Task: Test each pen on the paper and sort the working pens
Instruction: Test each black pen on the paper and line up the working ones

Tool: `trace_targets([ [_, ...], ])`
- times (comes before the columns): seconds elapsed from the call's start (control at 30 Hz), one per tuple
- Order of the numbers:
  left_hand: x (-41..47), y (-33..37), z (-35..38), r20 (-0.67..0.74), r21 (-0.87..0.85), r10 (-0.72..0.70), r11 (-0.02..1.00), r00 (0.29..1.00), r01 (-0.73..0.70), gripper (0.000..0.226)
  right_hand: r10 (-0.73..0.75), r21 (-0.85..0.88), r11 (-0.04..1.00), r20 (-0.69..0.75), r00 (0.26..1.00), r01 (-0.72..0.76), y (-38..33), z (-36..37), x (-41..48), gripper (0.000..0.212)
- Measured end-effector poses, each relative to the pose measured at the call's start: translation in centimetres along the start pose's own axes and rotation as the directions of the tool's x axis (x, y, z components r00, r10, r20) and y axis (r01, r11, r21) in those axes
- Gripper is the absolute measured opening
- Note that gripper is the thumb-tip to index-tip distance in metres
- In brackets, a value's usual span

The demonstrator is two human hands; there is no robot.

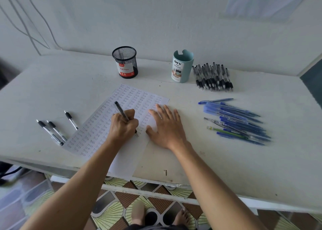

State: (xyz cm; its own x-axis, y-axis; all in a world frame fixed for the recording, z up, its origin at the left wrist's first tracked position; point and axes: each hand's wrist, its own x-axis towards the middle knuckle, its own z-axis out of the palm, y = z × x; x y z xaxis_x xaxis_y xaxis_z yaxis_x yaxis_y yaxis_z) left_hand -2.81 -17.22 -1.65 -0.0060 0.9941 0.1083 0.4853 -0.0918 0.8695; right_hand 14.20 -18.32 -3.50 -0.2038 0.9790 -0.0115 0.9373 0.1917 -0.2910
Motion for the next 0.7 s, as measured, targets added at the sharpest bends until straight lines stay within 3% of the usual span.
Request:
trace_targets([
  [0.13,0.4,-0.1,-0.2,0.006,-0.050,-0.036,0.998,0.999,0.036,0.042,-0.001,-0.004,1.000,0.003,1.000,0.001,0.0,0.0,0.1,0.066],
  [0.3,1.5,-0.7,-1.0,0.009,-0.454,-0.098,0.886,0.995,0.091,0.010,0.013,0.029,0.999,0.004,1.000,-0.013,0.0,-0.2,0.2,0.070],
  [0.37,1.7,-0.6,-0.8,0.031,-0.508,-0.127,0.852,0.991,0.125,0.014,0.047,0.100,0.994,-0.023,0.999,-0.044,0.1,-0.4,0.4,0.071],
  [0.5,1.7,-0.5,-0.7,0.036,-0.453,-0.123,0.882,0.992,0.126,0.039,0.065,0.134,0.989,-0.018,0.998,-0.062,0.9,-1.0,0.6,0.070],
  [0.7,1.9,-0.4,-0.4,0.066,-0.202,-0.071,0.976,0.995,0.083,0.040,-0.005,0.030,1.000,0.010,1.000,0.005,2.2,-1.5,-0.1,0.066],
])
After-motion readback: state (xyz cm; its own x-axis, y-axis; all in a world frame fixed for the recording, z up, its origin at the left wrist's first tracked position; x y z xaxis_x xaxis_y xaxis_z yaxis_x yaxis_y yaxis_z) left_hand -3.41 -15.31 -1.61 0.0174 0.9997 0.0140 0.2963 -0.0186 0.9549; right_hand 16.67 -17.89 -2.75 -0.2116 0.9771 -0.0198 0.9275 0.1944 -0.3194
